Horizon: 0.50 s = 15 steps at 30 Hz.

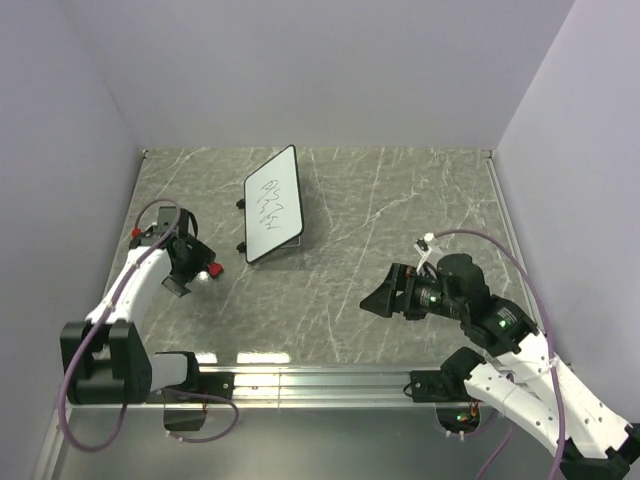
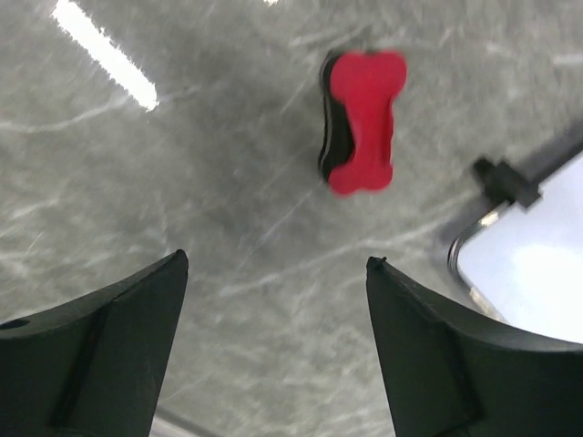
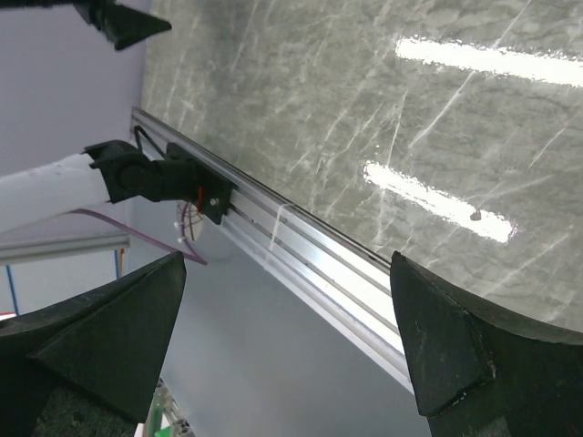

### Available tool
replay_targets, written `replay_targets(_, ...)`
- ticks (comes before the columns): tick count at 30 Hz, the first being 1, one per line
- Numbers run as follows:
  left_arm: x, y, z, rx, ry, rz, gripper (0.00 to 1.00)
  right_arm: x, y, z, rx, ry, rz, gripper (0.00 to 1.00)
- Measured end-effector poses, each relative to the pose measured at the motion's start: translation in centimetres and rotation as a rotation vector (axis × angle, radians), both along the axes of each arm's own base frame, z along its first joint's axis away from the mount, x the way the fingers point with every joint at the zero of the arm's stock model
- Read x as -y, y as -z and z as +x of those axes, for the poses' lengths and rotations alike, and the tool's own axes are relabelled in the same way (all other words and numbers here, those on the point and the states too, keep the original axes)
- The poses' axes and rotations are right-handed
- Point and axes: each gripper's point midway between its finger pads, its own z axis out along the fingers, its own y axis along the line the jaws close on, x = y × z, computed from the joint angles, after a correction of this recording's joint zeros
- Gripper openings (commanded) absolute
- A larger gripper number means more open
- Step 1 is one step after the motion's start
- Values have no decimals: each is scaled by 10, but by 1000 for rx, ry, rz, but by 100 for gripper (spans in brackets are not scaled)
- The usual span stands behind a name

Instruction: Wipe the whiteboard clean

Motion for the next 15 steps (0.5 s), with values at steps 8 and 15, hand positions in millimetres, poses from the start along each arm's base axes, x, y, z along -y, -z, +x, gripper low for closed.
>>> replay_targets(8, 2, 28, 38, -66, -16, 36, 79, -3, -1, 11, 6, -32, -80, 100)
replay_targets(15, 7, 51, 65, -107, -17, 52, 73, -5, 5, 20, 7, -55, -141, 100)
